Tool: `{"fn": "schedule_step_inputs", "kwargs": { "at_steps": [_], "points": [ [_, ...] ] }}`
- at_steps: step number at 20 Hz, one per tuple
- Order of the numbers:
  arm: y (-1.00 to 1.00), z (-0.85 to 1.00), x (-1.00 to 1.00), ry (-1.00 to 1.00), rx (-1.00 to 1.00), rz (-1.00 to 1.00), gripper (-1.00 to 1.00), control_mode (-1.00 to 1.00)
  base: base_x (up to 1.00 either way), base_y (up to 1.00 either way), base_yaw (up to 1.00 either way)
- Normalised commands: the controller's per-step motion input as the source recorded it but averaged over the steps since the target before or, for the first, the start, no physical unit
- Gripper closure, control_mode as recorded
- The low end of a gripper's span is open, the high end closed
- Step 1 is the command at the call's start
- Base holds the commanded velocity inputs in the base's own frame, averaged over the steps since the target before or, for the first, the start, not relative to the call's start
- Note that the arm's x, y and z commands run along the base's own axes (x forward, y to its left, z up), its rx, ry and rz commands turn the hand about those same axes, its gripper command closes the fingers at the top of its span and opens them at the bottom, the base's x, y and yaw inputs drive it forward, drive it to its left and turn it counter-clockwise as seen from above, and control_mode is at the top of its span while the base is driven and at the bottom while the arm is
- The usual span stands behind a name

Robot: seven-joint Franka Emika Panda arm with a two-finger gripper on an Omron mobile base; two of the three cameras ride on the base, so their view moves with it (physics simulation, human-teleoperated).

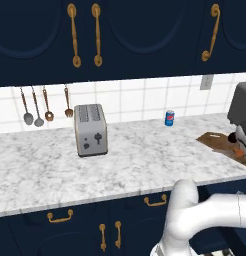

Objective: Place the appropriate cutting tool for cutting the avocado skin on the cutting board.

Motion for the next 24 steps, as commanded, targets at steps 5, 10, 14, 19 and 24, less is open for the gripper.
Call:
{"fn": "schedule_step_inputs", "kwargs": {
  "at_steps": [5, 10, 14, 19, 24],
  "points": [
    [0.48, 0.59, -0.69, 0.00, 0.00, 0.00, -1.00, -1.00, 0.00, 0.00, 0.00],
    [0.99, 0.44, -0.41, 0.00, -0.02, 0.00, -1.00, -1.00, 0.00, 0.00, 0.00],
    [1.00, 0.16, -0.28, 0.00, -0.09, 0.02, -1.00, -1.00, 0.00, 0.00, 0.00],
    [1.00, 0.07, -0.25, 0.01, -0.10, 0.03, -1.00, -1.00, 0.00, 0.00, 0.00],
    [1.00, 0.15, -0.23, 0.00, -0.11, 0.08, -1.00, -1.00, 0.00, 0.00, 0.00]
  ]
}}
